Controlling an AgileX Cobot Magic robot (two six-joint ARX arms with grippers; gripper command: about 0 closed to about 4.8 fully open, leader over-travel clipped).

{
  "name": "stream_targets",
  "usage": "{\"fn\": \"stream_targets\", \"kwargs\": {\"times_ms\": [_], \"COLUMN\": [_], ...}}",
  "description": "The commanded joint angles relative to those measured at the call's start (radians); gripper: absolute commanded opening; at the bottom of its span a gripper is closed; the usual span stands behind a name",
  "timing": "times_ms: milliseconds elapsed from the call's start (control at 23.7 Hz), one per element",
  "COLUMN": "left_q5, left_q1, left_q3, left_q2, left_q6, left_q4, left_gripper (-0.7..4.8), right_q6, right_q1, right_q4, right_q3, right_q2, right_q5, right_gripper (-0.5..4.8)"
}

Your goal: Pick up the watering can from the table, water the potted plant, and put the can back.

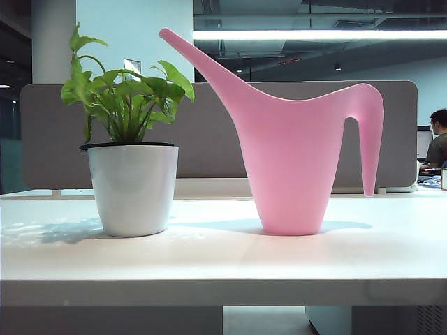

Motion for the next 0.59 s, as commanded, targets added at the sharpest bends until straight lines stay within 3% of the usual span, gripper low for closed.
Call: {"fn": "stream_targets", "kwargs": {"times_ms": [42, 296, 591], "left_q5": [0.003, 0.007, 0.006], "left_q1": [-0.047, -0.221, -0.257], "left_q3": [0.062, 0.117, 0.117], "left_q2": [0.031, 0.066, 0.063], "left_q6": [0.004, -0.003, -0.003], "left_q4": [0.011, 0.007, 0.005], "left_gripper": [0.03, 0.03, 0.03], "right_q6": [0.003, 0.003, 0.003], "right_q1": [0.0, 0.0, 0.0], "right_q4": [0.011, 0.011, 0.011], "right_q3": [-0.007, -0.007, -0.007], "right_q2": [-0.001, -0.001, -0.001], "right_q5": [-0.001, -0.001, -0.001], "right_gripper": [-0.05, -0.05, -0.05]}}
